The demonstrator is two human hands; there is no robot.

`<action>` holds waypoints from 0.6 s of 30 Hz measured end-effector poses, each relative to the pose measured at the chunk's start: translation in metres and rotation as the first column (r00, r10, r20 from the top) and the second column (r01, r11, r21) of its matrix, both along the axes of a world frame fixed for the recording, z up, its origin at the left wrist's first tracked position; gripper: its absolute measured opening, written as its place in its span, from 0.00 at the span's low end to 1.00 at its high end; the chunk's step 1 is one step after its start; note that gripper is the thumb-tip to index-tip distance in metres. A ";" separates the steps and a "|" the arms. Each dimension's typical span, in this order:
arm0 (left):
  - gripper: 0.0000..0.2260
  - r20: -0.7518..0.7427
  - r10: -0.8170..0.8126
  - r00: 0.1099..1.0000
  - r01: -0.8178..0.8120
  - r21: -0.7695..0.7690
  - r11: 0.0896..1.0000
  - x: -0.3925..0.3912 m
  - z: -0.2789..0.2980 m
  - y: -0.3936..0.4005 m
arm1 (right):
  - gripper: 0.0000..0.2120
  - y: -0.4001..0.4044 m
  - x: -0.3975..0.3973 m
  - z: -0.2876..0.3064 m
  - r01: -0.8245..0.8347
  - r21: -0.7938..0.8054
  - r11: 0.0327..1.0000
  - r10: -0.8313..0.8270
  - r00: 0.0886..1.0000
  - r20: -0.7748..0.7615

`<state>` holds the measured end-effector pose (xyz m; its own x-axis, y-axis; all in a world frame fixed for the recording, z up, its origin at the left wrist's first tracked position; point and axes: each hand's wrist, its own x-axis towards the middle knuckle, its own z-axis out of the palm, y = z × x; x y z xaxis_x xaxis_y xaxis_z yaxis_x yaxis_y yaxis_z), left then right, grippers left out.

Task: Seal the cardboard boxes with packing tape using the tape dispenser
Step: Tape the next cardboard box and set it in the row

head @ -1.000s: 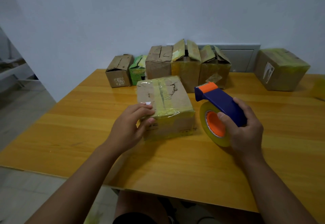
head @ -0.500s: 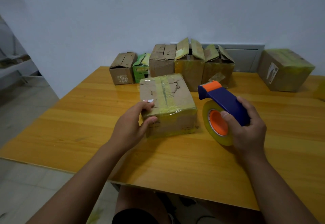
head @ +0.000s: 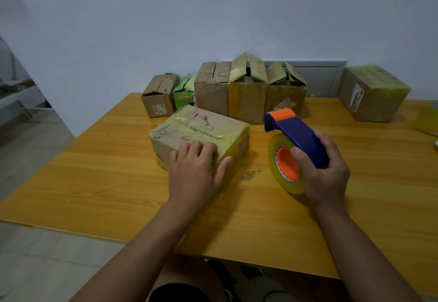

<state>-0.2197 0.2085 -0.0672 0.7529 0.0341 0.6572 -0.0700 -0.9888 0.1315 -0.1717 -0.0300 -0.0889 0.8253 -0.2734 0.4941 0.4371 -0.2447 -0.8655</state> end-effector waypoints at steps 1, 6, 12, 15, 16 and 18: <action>0.17 -0.017 -0.055 0.998 0.055 0.000 0.998 0.000 0.000 0.003 | 0.36 0.000 0.000 0.000 -0.001 -0.004 1.000 0.001 1.000 -0.001; 0.20 -0.052 -0.263 0.963 0.265 0.055 0.963 -0.002 -0.006 0.027 | 0.34 0.004 0.000 -0.001 0.000 -0.033 0.999 0.000 1.000 0.000; 0.21 -0.064 -0.257 0.964 0.257 -0.011 0.966 0.012 -0.001 0.017 | 0.34 0.003 -0.001 -0.001 0.005 -0.040 0.999 -0.004 1.000 0.010; 0.22 -0.075 -0.289 0.954 0.289 -0.020 0.957 0.014 0.000 0.023 | 0.34 0.003 -0.001 -0.001 0.000 -0.048 0.999 0.000 1.000 0.013; 0.21 -0.061 -0.299 0.952 0.298 -0.023 0.954 0.015 0.000 0.025 | 0.34 0.003 -0.001 -0.001 -0.003 -0.051 0.999 0.003 1.000 0.013; 0.20 -0.036 -0.310 0.950 0.309 -0.017 0.951 0.018 0.000 0.023 | 0.34 0.003 -0.001 -0.002 -0.005 -0.055 0.998 0.006 1.000 0.012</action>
